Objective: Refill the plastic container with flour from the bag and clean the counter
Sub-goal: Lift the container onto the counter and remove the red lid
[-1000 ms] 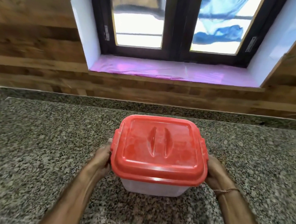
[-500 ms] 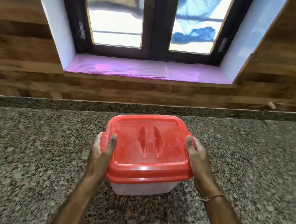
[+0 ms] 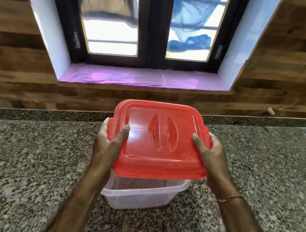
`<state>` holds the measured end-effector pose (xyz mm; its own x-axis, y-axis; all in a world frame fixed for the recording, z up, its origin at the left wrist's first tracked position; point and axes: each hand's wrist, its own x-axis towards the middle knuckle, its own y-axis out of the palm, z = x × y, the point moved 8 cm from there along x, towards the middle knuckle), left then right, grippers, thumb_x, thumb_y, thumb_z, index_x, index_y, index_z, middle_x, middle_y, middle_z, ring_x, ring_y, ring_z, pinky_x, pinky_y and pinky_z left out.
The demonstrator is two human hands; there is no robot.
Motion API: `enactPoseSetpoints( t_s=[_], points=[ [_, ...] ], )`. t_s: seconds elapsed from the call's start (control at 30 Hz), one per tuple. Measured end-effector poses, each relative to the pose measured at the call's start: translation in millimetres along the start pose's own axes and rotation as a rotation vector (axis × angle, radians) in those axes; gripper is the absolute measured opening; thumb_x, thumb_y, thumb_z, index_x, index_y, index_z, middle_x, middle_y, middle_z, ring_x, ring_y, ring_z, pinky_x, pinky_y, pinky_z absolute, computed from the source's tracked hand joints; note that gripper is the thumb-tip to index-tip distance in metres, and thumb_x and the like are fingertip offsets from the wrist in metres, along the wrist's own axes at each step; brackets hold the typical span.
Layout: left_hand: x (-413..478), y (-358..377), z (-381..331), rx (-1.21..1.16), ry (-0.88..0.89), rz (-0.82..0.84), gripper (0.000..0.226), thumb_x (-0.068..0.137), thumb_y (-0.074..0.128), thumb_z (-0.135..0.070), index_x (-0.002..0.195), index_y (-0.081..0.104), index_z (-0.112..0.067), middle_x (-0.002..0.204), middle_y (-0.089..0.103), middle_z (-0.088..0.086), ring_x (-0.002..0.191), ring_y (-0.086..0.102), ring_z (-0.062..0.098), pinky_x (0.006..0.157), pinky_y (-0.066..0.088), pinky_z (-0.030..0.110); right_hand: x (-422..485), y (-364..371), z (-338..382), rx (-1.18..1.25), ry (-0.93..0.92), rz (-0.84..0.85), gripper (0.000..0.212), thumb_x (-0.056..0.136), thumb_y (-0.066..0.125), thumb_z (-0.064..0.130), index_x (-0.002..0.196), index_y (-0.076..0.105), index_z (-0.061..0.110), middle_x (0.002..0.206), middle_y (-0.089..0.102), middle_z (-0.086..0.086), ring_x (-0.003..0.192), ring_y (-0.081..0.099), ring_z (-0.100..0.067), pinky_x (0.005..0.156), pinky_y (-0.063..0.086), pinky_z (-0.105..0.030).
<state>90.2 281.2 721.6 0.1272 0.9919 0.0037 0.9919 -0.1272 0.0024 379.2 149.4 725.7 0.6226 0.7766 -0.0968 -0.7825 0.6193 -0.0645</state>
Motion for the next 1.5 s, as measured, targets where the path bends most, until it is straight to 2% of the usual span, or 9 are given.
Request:
enactPoseSetpoints(
  t_s=[0.13, 0.23, 0.4, 0.5, 0.83, 1.0, 1.1, 1.3, 1.5],
  points=[
    [3.9, 55.7, -5.6, 0.036, 0.009, 0.049, 0.098, 0.074, 0.068, -0.079, 0.155, 0.039, -0.033, 0.140, 0.064, -0.002, 0.123, 0.066, 0.017, 0.107, 0.053, 0.045, 39.4, -51.6, -19.6, 0.200, 0.104, 0.038, 0.053, 0.079, 0.084, 0.030, 0.124, 0.062, 0.014, 0.113, 0.076, -0.015, 0.099, 0.076, -0.034, 0.088, 0.061, -0.053],
    [-0.9, 122.6, -0.7, 0.148, -0.007, 0.160, 0.106, 0.071, 0.048, -0.095, 0.160, 0.027, -0.041, 0.160, 0.045, -0.004, 0.144, 0.048, 0.019, 0.120, 0.039, 0.046, 66.3, -111.7, -38.2, 0.300, 0.133, 0.030, 0.057, 0.078, 0.084, 0.025, 0.129, 0.062, 0.010, 0.114, 0.076, -0.018, 0.098, 0.076, -0.035, 0.078, 0.063, -0.047],
    [-23.2, 225.1, 33.3, 0.664, 0.039, 0.306, 0.090, 0.098, 0.030, -0.074, 0.167, 0.005, -0.021, 0.174, -0.005, 0.004, 0.160, -0.011, 0.016, 0.128, -0.008, 0.046, 103.8, -221.2, -90.3, 0.321, 0.163, -0.081, 0.058, 0.077, 0.085, 0.024, 0.130, 0.063, 0.014, 0.114, 0.076, -0.016, 0.090, 0.077, -0.031, 0.071, 0.064, -0.048],
    [-31.0, 252.0, 59.4, 0.950, 0.064, 0.293, 0.092, 0.099, 0.039, -0.067, 0.166, 0.000, -0.018, 0.171, -0.023, 0.009, 0.157, -0.022, 0.020, 0.125, -0.012, 0.045, 123.3, -265.7, -133.3, 0.309, 0.184, -0.132, 0.052, 0.076, 0.086, 0.022, 0.124, 0.067, 0.016, 0.114, 0.076, -0.017, 0.088, 0.077, -0.029, 0.070, 0.064, -0.044],
    [-42.2, 262.2, 58.6, 1.211, 0.098, 0.195, 0.098, 0.096, 0.042, -0.068, 0.166, 0.000, -0.014, 0.172, -0.019, 0.007, 0.159, -0.016, 0.021, 0.127, -0.005, 0.050, 145.2, -252.1, -235.2, 0.054, 0.247, -0.085, 0.042, 0.077, 0.085, 0.009, 0.114, 0.066, 0.017, 0.108, 0.075, -0.012, 0.083, 0.072, -0.022, 0.064, 0.060, -0.025],
    [-43.8, 267.4, 57.6, 1.245, 0.077, 0.172, 0.097, 0.097, 0.044, -0.066, 0.166, 0.001, -0.013, 0.172, -0.018, 0.007, 0.160, -0.014, 0.020, 0.128, -0.003, 0.050, 137.4, -252.2, -254.0, -0.358, 0.207, -0.106, 0.068, 0.069, 0.082, 0.048, 0.127, 0.059, 0.022, 0.116, 0.070, -0.010, 0.104, 0.069, -0.033, 0.090, 0.058, -0.047],
    [-44.7, 268.3, 57.5, 1.253, 0.071, 0.159, 0.098, 0.096, 0.044, -0.068, 0.166, -0.001, -0.015, 0.172, -0.021, 0.005, 0.159, -0.016, 0.019, 0.128, -0.003, 0.050, 131.7, -248.6, -252.9, -0.541, 0.210, -0.085, 0.073, 0.086, 0.078, 0.035, 0.147, 0.045, 0.014, 0.137, 0.051, -0.020, 0.119, 0.057, -0.039, 0.096, 0.054, -0.047],
    [-43.8, 268.3, 57.3, 1.250, 0.071, 0.140, 0.098, 0.096, 0.048, -0.067, 0.166, 0.000, -0.017, 0.172, -0.021, 0.004, 0.159, -0.015, 0.019, 0.128, -0.002, 0.051, 131.3, -240.1, -254.0, -0.811, 0.163, -0.042, 0.058, 0.092, 0.069, 0.040, 0.140, 0.047, 0.018, 0.146, 0.045, -0.009, 0.125, 0.047, -0.029, 0.099, 0.050, -0.052],
    [-42.4, 266.0, 55.0, 1.224, 0.075, 0.127, 0.096, 0.096, 0.045, -0.069, 0.166, 0.001, -0.020, 0.172, -0.017, 0.005, 0.160, -0.013, 0.020, 0.129, 0.000, 0.052, 127.2, -225.5, -230.0, -0.855, 0.076, -0.029, 0.070, 0.093, 0.065, 0.045, 0.152, 0.035, 0.022, 0.153, 0.039, -0.008, 0.130, 0.048, -0.027, 0.098, 0.053, -0.050]
  ],
)
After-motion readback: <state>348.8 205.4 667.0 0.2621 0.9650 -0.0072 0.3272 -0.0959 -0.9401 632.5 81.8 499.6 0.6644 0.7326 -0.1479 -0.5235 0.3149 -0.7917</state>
